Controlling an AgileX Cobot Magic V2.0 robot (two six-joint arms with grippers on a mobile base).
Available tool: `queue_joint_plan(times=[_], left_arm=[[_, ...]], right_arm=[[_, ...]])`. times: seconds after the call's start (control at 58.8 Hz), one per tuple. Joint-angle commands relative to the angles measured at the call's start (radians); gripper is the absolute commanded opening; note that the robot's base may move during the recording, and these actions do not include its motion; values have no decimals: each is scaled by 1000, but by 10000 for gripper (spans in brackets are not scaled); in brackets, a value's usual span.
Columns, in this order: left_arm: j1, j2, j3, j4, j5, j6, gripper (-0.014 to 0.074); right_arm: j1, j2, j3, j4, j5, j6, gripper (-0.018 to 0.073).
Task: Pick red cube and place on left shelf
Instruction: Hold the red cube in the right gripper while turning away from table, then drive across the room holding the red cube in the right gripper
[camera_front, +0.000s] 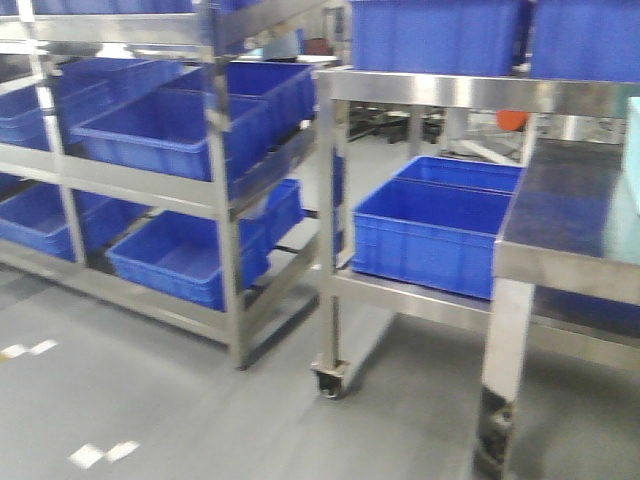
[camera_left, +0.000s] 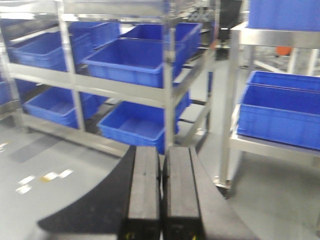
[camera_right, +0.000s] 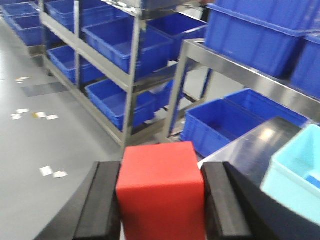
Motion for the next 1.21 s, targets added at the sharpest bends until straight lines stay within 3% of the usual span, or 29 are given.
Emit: queue_joint_plan(times=[0.0, 1.19], left_arm=[[-5, -16, 23, -3, -87, -1, 102], [-5, -16, 23, -3, -87, -1, 102]], right_arm=[[1, 6, -27, 11, -81, -3, 62], [1, 6, -27, 11, -80, -3, 62]])
